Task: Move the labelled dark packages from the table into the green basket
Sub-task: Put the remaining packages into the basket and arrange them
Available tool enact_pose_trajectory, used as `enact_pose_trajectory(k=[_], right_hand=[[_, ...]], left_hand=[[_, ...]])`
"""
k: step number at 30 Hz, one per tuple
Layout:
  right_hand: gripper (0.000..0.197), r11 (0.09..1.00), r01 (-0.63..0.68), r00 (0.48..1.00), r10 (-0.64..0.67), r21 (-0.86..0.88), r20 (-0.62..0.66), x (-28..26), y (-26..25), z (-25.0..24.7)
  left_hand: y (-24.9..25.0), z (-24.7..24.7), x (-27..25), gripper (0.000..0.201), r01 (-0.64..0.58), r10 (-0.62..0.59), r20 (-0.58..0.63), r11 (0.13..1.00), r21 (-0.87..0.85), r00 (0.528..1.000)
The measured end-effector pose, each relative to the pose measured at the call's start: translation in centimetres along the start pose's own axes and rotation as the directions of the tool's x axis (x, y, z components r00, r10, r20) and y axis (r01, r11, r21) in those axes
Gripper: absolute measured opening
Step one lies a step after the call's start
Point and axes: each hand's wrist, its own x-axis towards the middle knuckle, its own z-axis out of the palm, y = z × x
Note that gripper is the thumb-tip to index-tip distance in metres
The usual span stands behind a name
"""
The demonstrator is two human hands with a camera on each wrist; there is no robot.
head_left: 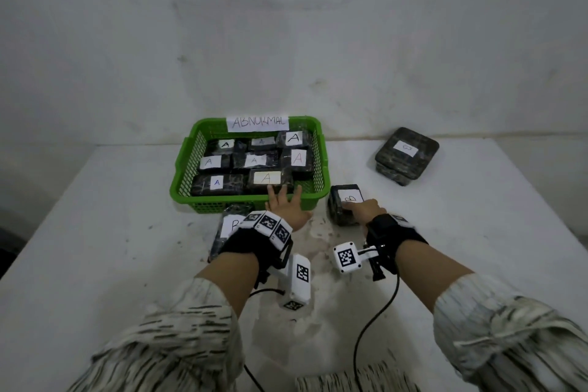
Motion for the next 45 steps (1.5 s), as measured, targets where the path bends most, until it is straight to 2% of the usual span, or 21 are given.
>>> enact_pose_trajectory(k=[2, 4, 5, 9, 11, 13, 15, 17, 19, 21, 24, 26, 28, 31, 35, 38, 40, 43, 45], right_hand=[[0.07, 0.998, 0.022, 1.0, -0.023, 0.059, 0.011, 0.4, 0.0, 0.5], [0.038, 0.989, 0.035, 0.998, -0.044, 0.147, 0.054, 0.0, -0.4, 0.9], [0.03, 0.978, 0.034, 0.995, -0.051, 0.204, 0.082, -0.4, -0.8, 1.0], [0.025, 0.903, -0.082, 0.983, 0.003, 0.422, 0.184, -1.9, -1.4, 0.5], [0.029, 0.899, -0.121, 0.981, 0.042, 0.421, 0.191, -2.3, -1.3, -0.1], [0.022, 0.878, -0.149, 0.966, 0.031, 0.454, 0.258, -2.9, -1.1, -0.7], [0.016, 0.865, -0.156, 0.963, 0.026, 0.477, 0.268, -3.4, -0.8, -1.2], [0.009, 0.846, -0.126, 0.973, 0.005, 0.518, 0.229, -3.6, -0.6, -1.8], [0.005, 0.809, -0.1, 0.987, 0.005, 0.58, 0.164, -3.8, -0.4, -2.5], [0.007, 0.718, -0.087, 0.993, 0.003, 0.69, 0.122, -4.0, -0.6, -3.3], [0.014, 0.613, -0.08, 0.984, -0.079, 0.786, 0.162, -4.6, -1.5, -4.2], [0.02, 0.545, -0.113, 0.967, -0.132, 0.831, 0.218, -5.5, -2.4, -4.3], [0.015, 0.494, -0.135, 0.938, -0.216, 0.859, 0.272, -6.7, -3.2, -3.9], [0.009, 0.566, -0.082, 0.883, -0.34, 0.82, 0.323, -8.3, -3.9, -2.8], [0.022, 0.683, 0.086, 0.85, -0.43, 0.725, 0.304, -9.9, -4.9, -1.8], [0.036, 0.75, 0.193, 0.844, -0.456, 0.633, 0.282, -10.2, -5.4, -1.2], [0.042, 0.767, 0.244, 0.842, -0.471, 0.593, 0.263, -10.3, -5.6, -1.0], [0.047, 0.781, 0.269, 0.841, -0.476, 0.563, 0.259, -10.5, -5.9, -0.6], [0.051, 0.781, 0.266, 0.841, -0.474, 0.566, 0.259, -10.5, -6.2, -0.4]], left_hand=[[-0.2, -0.1, 0.1, 0.074, -0.012, 0.012, 0.009, 0.999, 0.046, 1.0], [-0.6, -0.2, 0.2, 0.075, -0.03, 0.028, 0.04, 0.997, 0.07, 0.999], [-0.7, -0.2, 0.3, 0.076, -0.039, 0.035, 0.052, 0.997, 0.073, 0.998], [-0.9, -0.4, 0.3, 0.078, -0.052, 0.047, 0.076, 0.996, 0.065, 0.996], [-0.9, -0.5, 0.4, 0.079, -0.057, 0.052, 0.089, 0.997, 0.058, 0.995], [-0.9, -0.8, 0.5, 0.079, -0.05, 0.044, 0.096, 0.997, 0.062, 0.994], [-0.8, -1.2, 0.8, 0.077, -0.032, 0.024, 0.108, 0.997, 0.068, 0.994], [-1.0, -1.7, 1.2, 0.074, -0.014, 0.014, 0.11, 1.0, 0.001, 0.994], [-1.1, -2.2, 1.4, 0.067, -0.026, 0.036, 0.05, 0.982, -0.189, 0.998], [-1.1, -2.8, 1.1, 0.055, -0.097, 0.076, -0.069, 0.917, -0.387, 0.995], [-0.4, -3.5, 0.2, 0.044, -0.217, 0.11, -0.226, 0.82, -0.53, 0.968], [0.2, -3.6, -0.3, 0.045, -0.256, 0.133, -0.229, 0.693, -0.673, 0.964], [0.8, -3.7, -0.8, 0.048, -0.258, 0.145, -0.213, 0.545, -0.798, 0.966], [0.7, -3.9, -1.2, 0.045, -0.308, 0.103, -0.294, 0.455, -0.836, 0.95], [-0.4, -4.4, -1.8, 0.043, -0.33, 0.096, -0.318, 0.385, -0.862, 0.943], [-1.1, -4.8, -2.5, 0.04, -0.314, 0.098, -0.299, 0.38, -0.87, 0.949], [-1.5, -4.9, -2.8, 0.041, -0.337, 0.117, -0.317, 0.415, -0.845, 0.941], [-2.0, -5.0, -3.0, 0.04, -0.406, 0.121, -0.402, 0.489, -0.772, 0.908], [-2.2, -5.0, -3.0, 0.038, -0.425, 0.118, -0.426, 0.499, -0.756, 0.897]])
